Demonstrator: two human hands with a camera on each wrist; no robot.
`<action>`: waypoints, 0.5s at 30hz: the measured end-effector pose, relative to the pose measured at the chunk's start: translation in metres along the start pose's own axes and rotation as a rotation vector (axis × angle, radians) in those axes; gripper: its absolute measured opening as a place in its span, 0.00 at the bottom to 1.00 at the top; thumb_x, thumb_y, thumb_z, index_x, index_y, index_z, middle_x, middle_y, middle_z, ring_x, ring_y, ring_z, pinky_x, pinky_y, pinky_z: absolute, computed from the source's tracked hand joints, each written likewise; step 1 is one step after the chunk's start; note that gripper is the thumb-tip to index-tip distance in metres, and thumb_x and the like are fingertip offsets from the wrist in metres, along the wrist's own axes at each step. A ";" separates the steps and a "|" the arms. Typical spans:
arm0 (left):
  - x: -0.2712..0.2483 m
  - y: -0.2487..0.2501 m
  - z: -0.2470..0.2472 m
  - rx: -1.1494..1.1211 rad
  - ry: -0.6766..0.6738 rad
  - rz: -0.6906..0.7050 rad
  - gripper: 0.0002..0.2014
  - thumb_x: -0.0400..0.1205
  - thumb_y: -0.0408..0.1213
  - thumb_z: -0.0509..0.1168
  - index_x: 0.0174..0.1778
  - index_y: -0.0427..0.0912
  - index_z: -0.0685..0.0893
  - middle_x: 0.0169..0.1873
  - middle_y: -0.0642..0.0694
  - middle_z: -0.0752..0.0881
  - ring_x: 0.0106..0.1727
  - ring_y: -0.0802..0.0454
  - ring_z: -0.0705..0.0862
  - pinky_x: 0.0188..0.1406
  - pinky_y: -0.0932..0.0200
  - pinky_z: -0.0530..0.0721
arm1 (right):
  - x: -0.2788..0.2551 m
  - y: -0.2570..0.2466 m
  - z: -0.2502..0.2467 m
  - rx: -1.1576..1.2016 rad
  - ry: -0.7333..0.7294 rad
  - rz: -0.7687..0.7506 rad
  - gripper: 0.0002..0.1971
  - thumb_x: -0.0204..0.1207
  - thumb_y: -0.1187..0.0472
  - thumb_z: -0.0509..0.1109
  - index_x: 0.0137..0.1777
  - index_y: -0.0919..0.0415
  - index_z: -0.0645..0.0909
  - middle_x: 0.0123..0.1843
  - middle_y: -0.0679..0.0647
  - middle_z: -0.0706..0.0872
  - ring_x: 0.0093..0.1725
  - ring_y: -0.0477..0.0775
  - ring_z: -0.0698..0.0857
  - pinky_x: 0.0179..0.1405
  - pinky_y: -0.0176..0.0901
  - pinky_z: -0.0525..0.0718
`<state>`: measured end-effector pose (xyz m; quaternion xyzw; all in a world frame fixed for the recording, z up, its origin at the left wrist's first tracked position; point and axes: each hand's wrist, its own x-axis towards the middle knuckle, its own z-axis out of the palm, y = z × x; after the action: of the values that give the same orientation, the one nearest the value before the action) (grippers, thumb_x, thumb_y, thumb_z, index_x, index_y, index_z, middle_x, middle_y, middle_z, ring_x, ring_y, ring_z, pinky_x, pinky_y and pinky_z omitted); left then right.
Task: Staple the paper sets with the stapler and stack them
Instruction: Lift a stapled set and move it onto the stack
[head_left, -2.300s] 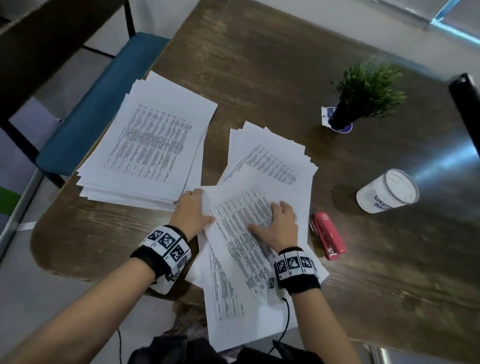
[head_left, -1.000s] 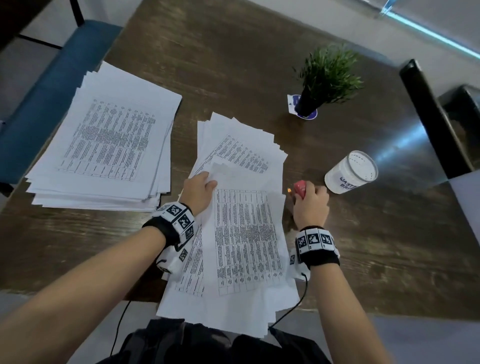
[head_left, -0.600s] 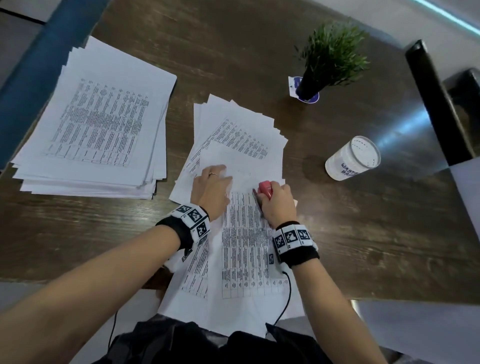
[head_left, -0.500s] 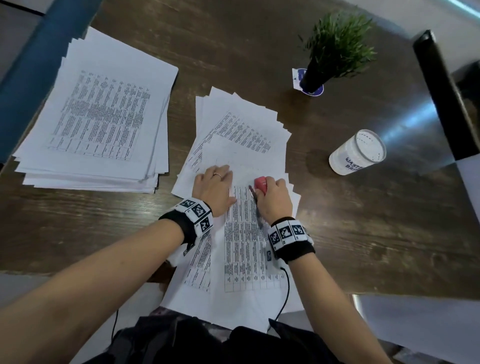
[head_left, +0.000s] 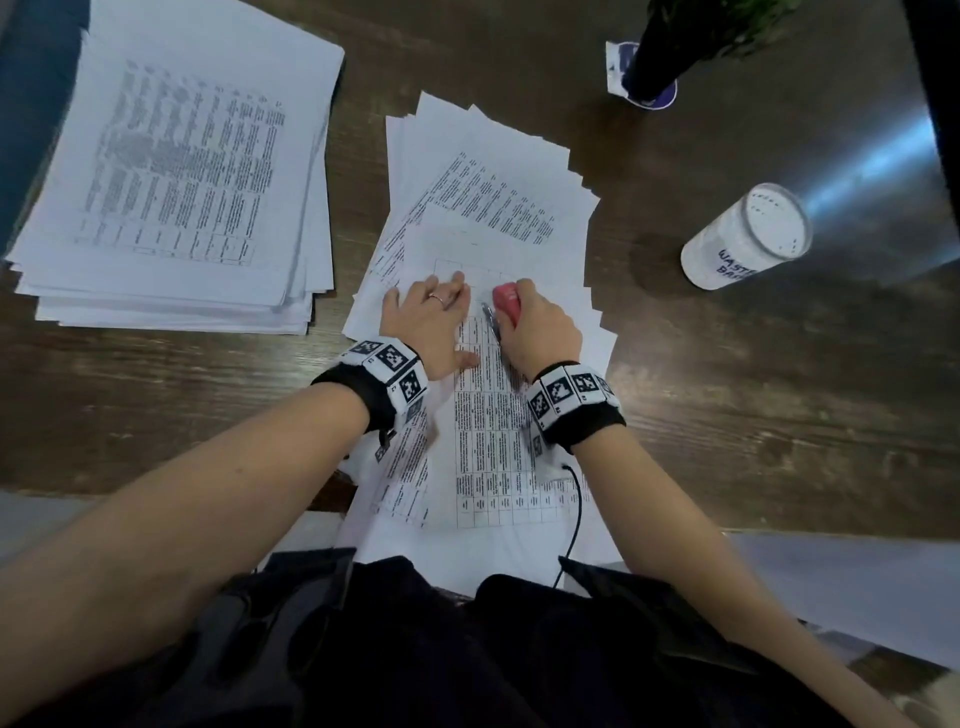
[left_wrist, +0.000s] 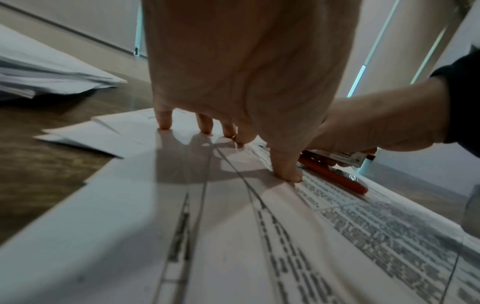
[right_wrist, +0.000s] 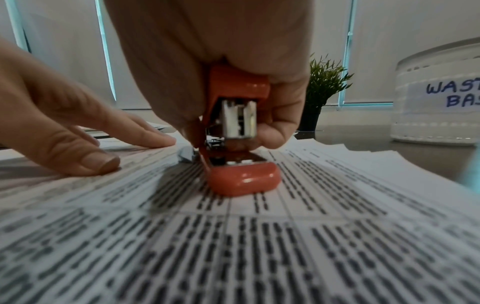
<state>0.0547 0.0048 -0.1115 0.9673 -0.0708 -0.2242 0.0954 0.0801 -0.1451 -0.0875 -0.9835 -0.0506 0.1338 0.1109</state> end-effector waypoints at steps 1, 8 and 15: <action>0.000 0.000 0.000 -0.009 0.004 -0.002 0.48 0.78 0.70 0.57 0.86 0.48 0.45 0.86 0.51 0.46 0.85 0.43 0.50 0.79 0.32 0.54 | 0.001 0.000 -0.001 0.001 -0.005 -0.029 0.14 0.84 0.51 0.62 0.65 0.56 0.73 0.58 0.56 0.86 0.54 0.63 0.85 0.40 0.45 0.69; -0.002 0.001 0.003 -0.105 0.053 -0.019 0.49 0.76 0.68 0.63 0.86 0.49 0.49 0.86 0.52 0.50 0.85 0.45 0.50 0.81 0.34 0.50 | 0.003 -0.014 0.014 -0.078 -0.021 0.029 0.19 0.86 0.50 0.58 0.69 0.61 0.67 0.57 0.61 0.86 0.52 0.66 0.86 0.38 0.49 0.72; -0.004 -0.003 0.007 -0.107 0.070 -0.017 0.50 0.76 0.70 0.61 0.87 0.47 0.47 0.86 0.55 0.43 0.85 0.48 0.49 0.82 0.37 0.50 | -0.001 -0.024 0.021 -0.037 -0.016 0.186 0.18 0.87 0.51 0.54 0.69 0.62 0.66 0.57 0.63 0.86 0.55 0.67 0.85 0.39 0.50 0.71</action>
<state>0.0486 0.0075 -0.1171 0.9686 -0.0473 -0.1946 0.1475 0.0721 -0.1172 -0.1015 -0.9847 0.0374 0.1504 0.0796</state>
